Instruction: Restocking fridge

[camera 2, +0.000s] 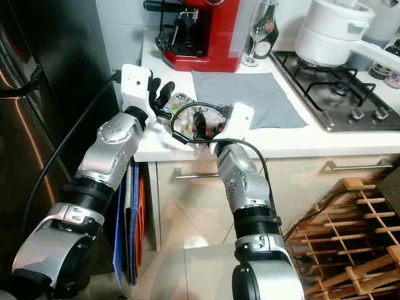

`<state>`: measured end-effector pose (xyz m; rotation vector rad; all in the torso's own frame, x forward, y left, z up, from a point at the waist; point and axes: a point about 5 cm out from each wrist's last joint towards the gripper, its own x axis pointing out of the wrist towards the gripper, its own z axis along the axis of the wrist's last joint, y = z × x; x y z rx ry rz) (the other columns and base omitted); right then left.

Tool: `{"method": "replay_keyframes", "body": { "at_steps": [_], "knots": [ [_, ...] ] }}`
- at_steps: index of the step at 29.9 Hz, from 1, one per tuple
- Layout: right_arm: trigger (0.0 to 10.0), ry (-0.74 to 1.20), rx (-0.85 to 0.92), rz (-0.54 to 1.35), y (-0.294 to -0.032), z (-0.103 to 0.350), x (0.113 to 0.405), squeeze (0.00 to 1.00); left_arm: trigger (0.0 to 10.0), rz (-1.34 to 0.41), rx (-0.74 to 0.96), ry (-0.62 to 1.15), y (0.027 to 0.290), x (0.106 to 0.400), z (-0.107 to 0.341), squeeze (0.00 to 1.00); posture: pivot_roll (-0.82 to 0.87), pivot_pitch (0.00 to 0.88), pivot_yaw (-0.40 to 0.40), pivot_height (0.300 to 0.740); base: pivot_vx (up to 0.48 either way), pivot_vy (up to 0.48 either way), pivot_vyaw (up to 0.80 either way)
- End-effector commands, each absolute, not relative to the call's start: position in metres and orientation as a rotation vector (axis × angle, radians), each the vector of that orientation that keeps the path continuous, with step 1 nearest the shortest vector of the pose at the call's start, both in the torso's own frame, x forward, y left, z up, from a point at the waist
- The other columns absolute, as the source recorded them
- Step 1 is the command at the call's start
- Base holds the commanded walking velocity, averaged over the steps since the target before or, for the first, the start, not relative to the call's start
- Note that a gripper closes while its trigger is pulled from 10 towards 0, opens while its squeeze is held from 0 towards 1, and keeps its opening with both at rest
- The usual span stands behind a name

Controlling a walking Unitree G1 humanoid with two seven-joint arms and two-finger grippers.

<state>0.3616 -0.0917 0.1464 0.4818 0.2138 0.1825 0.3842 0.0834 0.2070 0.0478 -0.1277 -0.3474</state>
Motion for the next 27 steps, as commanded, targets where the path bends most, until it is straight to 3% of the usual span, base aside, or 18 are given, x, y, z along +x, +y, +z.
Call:
{"method": "replay_keyframes", "body": {
  "at_steps": [1, 12, 16, 17, 18, 19, 27],
  "knots": [
    [10.0, 0.393, 0.515, 0.202, -0.080, 0.117, 0.351, 1.00, 10.0, -0.363, 0.064, -0.094, 0.081, 0.384, 0.201, 0.00, -0.03, 0.000, -0.069, 0.740, 0.000, 0.000, 0.00],
    [10.0, 0.433, 0.749, 0.338, -0.060, 0.126, 0.346, 1.00, 10.0, -0.376, 0.067, -0.082, 0.079, 0.384, 0.200, 0.00, -0.03, 0.000, -0.064, 0.740, 0.000, 0.000, 0.00],
    [10.0, 0.431, 0.713, 0.361, -0.057, 0.126, 0.346, 1.00, 10.0, -0.379, 0.069, -0.079, 0.078, 0.384, 0.200, 0.00, -0.03, 0.000, -0.064, 0.740, 0.000, 0.000, 0.00],
    [8.0, 0.419, 0.649, 0.355, -0.058, 0.125, 0.347, 1.00, 10.0, -0.379, 0.069, -0.078, 0.078, 0.384, 0.199, 0.00, -0.03, 0.000, -0.064, 0.740, 0.000, 0.000, 0.00],
    [8.0, 0.419, 0.649, 0.355, -0.058, 0.125, 0.347, 1.00, 10.0, -0.379, 0.069, -0.078, 0.078, 0.384, 0.199, 0.00, -0.03, 0.000, -0.064, 0.740, 0.000, 0.000, 0.00],
    [0.0, 0.413, 0.461, 0.346, -0.060, 0.119, 0.346, 1.00, 10.0, -0.380, 0.070, -0.074, 0.078, 0.384, 0.199, 0.00, -0.03, 0.000, -0.064, 0.740, 0.000, 0.000, 0.00],
    [0.0, 0.474, 0.354, 0.320, -0.067, 0.105, 0.344, 1.00, 10.0, -0.381, 0.070, -0.068, 0.078, 0.384, 0.198, 0.00, -0.03, 0.000, -0.068, 0.740, 0.000, 0.000, 0.00]
  ]
}}
